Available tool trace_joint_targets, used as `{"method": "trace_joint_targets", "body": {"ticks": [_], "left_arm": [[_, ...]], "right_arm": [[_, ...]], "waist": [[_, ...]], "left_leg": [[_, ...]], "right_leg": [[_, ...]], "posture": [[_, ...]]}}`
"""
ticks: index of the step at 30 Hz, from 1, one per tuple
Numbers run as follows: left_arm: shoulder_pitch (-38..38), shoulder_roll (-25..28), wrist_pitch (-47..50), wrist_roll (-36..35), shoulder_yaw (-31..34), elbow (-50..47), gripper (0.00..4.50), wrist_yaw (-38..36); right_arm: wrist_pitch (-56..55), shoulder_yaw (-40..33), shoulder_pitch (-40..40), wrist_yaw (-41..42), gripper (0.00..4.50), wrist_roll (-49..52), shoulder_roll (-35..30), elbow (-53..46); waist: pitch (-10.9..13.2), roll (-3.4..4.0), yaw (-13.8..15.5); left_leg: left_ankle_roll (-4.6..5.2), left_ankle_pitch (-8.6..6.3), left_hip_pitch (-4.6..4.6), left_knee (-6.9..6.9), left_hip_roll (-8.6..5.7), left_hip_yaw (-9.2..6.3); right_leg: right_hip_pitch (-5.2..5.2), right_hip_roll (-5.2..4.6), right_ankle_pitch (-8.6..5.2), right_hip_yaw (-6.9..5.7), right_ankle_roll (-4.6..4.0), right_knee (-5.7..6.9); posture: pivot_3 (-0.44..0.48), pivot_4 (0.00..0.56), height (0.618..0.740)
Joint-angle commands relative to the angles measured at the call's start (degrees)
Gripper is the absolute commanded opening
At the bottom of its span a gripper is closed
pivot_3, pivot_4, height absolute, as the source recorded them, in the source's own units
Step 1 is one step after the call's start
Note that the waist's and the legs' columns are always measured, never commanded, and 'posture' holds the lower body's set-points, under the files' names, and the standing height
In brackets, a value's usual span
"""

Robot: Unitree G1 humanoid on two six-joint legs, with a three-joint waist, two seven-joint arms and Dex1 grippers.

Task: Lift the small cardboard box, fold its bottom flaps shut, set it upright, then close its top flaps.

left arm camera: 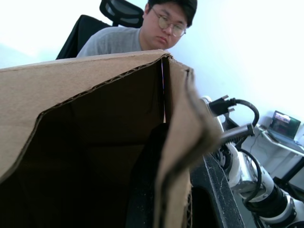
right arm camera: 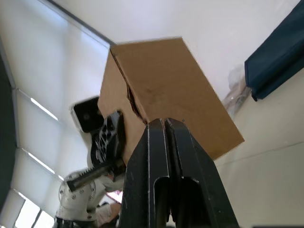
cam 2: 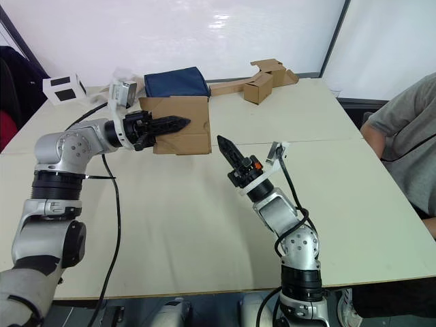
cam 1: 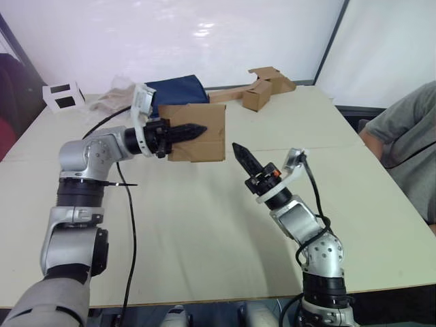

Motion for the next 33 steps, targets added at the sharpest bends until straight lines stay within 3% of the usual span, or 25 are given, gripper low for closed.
{"method": "trace_joint_targets", "body": {"ticks": [1,13,17,22,26,30,33], "left_arm": [[-1.5,0.2,-0.9,-0.3,0.7,-1.1,0.00,-0.4],[-1.1,-0.3,-0.5,-0.1,0.5,-1.7,0.00,-0.1],[-1.9,1.9,-0.6,2.2,-1.9,-1.0,0.00,-1.9],[-5.8,4.9,-5.6,12.0,-12.8,-1.3,0.00,-6.0],[-11.5,7.8,-13.8,28.0,-27.8,1.4,0.00,-8.7],[-15.9,7.2,-16.9,36.3,-37.0,1.5,0.00,-13.7],[-18.3,5.7,-20.4,43.2,-44.5,1.2,0.00,-17.9]], "right_arm": [[0.7,2.4,-0.1,1.9,0.03,-1.1,-0.2,-1.7],[3.9,3.7,0.2,4.3,0.03,-0.9,-2.2,-2.6],[7.5,-0.5,2.3,5.6,0.03,2.7,-11.6,-10.1],[11.4,1.4,2.6,10.5,0.03,-4.4,-28.3,-16.5],[11.0,3.0,3.2,16.1,0.03,-12.9,-41.0,-19.1],[8.1,5.4,4.6,20.2,0.03,-22.2,-49.9,-19.8],[6.5,6.0,5.2,20.7,0.03,-25.9,-51.2,-20.1]], "waist": [[0.0,0.00,0.0],[0.0,0.00,0.1],[0.0,0.00,0.2],[0.0,0.01,0.2],[0.0,0.01,0.2],[0.0,-0.01,0.2],[0.0,-0.02,0.4]], "left_leg": [[0.00,0.00,0.00,0.00,0.00,0.00],[0.00,0.00,0.00,0.00,0.00,0.00],[0.00,0.00,-0.01,0.00,-0.01,0.00],[0.02,-0.01,0.00,0.02,-0.01,-0.02],[0.06,-0.03,-0.01,0.00,-0.06,0.00],[0.12,-0.06,-0.03,-0.01,-0.06,0.00],[0.15,-0.08,-0.06,0.02,-0.04,0.01]], "right_leg": [[0.00,0.00,0.00,0.00,0.00,0.00],[0.00,0.00,0.00,0.00,0.00,0.00],[0.01,-0.03,0.00,0.00,0.00,-0.02],[0.04,0.02,0.00,-0.01,0.00,-0.03],[0.06,0.02,-0.01,0.01,0.01,-0.10],[0.07,0.02,-0.01,0.01,0.01,-0.17],[0.07,0.04,-0.01,0.01,0.01,-0.21]], "posture": [[0.000,0.150,0.740],[0.000,0.150,0.740],[0.000,0.150,0.740],[0.000,0.150,0.740],[0.000,0.150,0.740],[0.000,0.150,0.740],[0.000,0.150,0.740]]}}
